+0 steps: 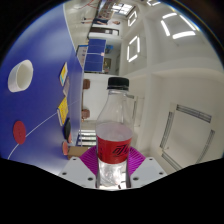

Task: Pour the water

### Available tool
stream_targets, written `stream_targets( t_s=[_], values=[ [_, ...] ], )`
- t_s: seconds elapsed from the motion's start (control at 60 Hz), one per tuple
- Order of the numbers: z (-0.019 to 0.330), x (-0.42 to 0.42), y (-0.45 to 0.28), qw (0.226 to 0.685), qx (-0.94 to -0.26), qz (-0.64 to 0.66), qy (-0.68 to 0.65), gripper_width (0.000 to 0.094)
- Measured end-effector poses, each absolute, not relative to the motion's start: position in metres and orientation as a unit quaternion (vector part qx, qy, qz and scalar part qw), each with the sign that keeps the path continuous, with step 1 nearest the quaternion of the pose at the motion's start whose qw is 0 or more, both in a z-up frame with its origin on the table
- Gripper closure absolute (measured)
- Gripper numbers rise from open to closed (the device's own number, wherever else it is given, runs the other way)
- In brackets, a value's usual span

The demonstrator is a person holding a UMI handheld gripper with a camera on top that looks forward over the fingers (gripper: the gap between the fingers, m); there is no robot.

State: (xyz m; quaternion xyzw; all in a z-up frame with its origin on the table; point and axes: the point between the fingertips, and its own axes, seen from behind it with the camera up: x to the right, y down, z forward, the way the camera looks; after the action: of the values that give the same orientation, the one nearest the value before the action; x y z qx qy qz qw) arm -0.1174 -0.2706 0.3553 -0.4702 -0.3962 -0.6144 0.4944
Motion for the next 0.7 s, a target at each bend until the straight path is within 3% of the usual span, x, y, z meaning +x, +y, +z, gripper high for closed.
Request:
stream_targets(
  t_s=[0.15, 0.333, 0.483, 0.617, 0.7],
  values=[
    [0.321, -0.174, -0.212, 0.411, -0.344, -0.644, -0.546, 0.06],
    [0.249, -0.207, -0.176, 0.305, -0.208, -0.656, -0.659, 0.06],
    [0.227, -0.216, -0.174, 0.302, -0.209, -0.646, -0.669, 0.0603],
    [0.23, -0.214, -0.171, 0.307, -0.22, -0.646, -0.663, 0.0601],
    [0.241, -0.218, -0.173, 0.333, -0.226, -0.639, -0.655, 0.0602]
  ],
)
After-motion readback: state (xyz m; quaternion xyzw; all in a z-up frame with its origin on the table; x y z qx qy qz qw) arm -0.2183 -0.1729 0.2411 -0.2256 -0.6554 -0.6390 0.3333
